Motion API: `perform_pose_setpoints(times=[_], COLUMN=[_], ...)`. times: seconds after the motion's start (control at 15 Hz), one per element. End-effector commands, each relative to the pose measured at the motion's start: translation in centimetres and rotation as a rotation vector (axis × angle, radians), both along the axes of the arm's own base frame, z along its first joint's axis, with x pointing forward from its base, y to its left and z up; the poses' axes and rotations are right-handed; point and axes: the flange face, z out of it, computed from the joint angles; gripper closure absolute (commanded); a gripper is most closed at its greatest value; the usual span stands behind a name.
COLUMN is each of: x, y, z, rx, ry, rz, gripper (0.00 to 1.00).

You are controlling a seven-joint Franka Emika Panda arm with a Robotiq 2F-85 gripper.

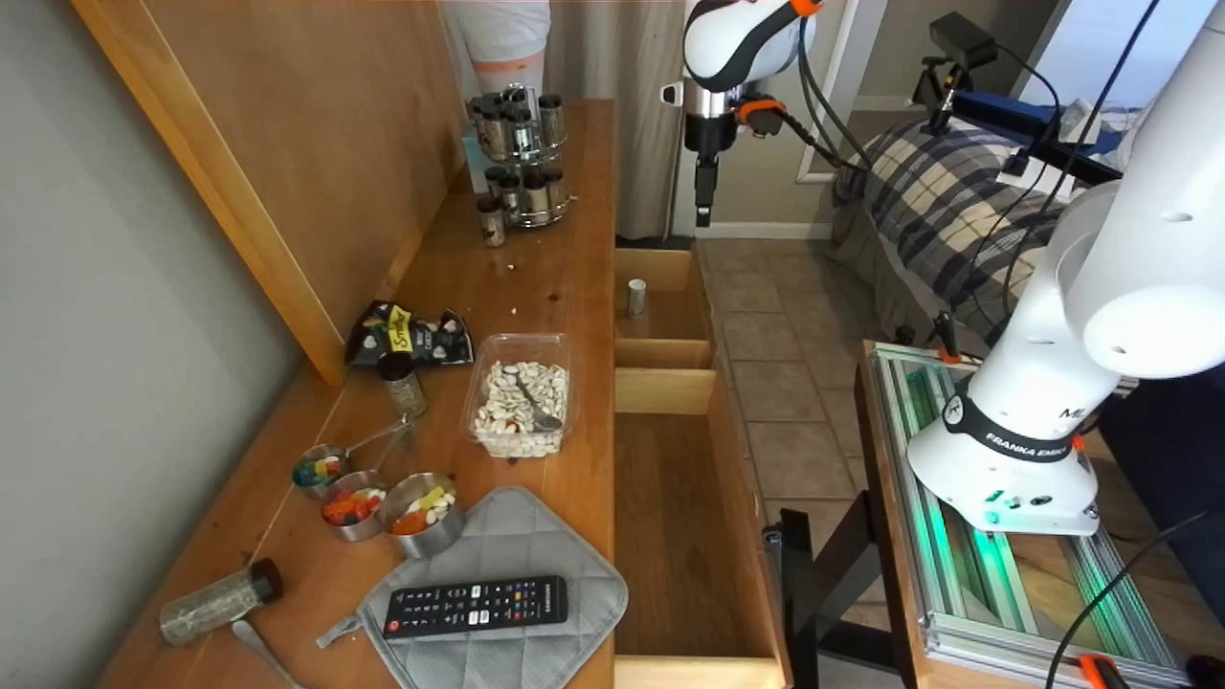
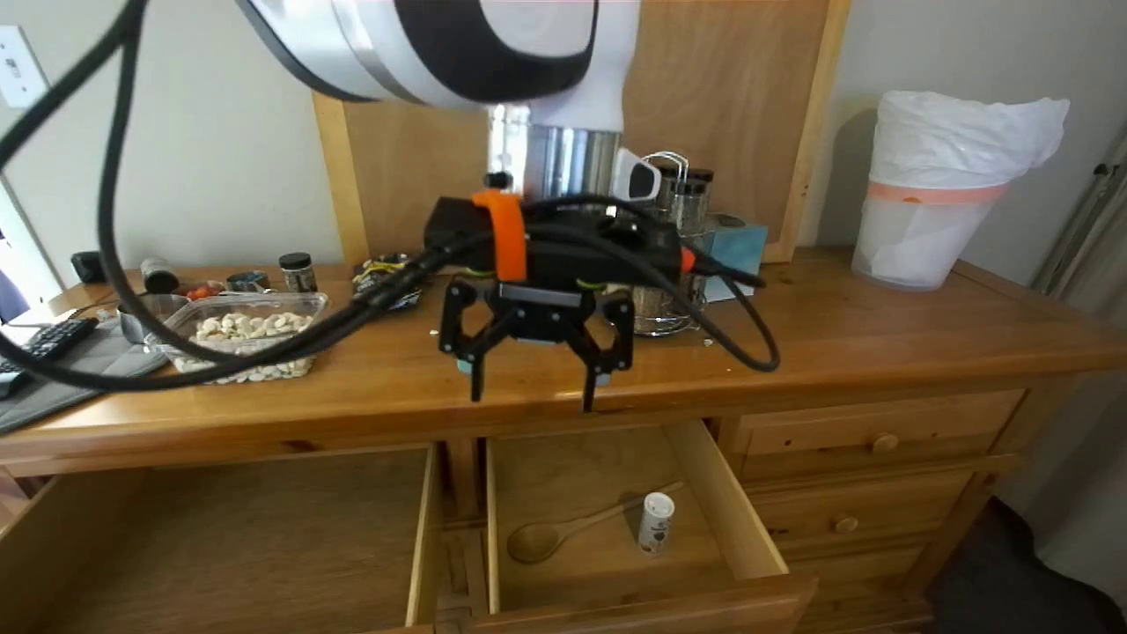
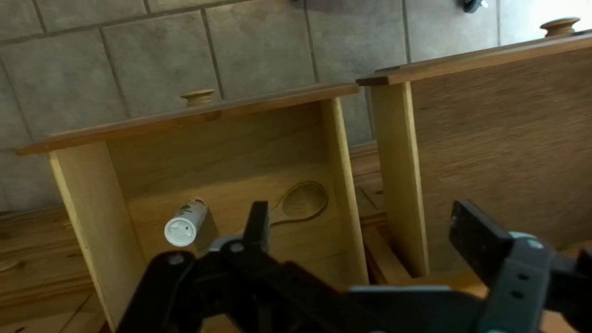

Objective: Close the drawer

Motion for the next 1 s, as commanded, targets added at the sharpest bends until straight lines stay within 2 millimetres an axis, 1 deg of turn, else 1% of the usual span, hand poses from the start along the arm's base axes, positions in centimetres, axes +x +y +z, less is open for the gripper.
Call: perform_pose_setpoints(times=[0.0, 0.2, 0.4, 0.67, 0.73, 0.8, 0.87, 0.93], x=[0.6, 0.2, 0.1, -0.6, -1.0, -1.4, -1.4, -1.7], y=[-2.3, -3.5, -5.2, -7.3, -7.8, -7.6, -6.9, -7.1], z=[-4.5, -7.9, -10.2, -13.1, -13.6, -13.3, -13.2, -13.6], rx=[-0.019, -0.010, -0.021, -0.048, -0.039, 0.041, -0.013, 0.003], ry=[0.066, 0.118, 0.120, 0.122, 0.124, 0.139, 0.132, 0.143], rz=[-0.005, -0.016, -0.020, -0.018, -0.035, -0.039, -0.051, -0.050], gripper=[0.00, 0.00, 0.00, 0.00, 0.00, 0.00, 0.00, 0.00])
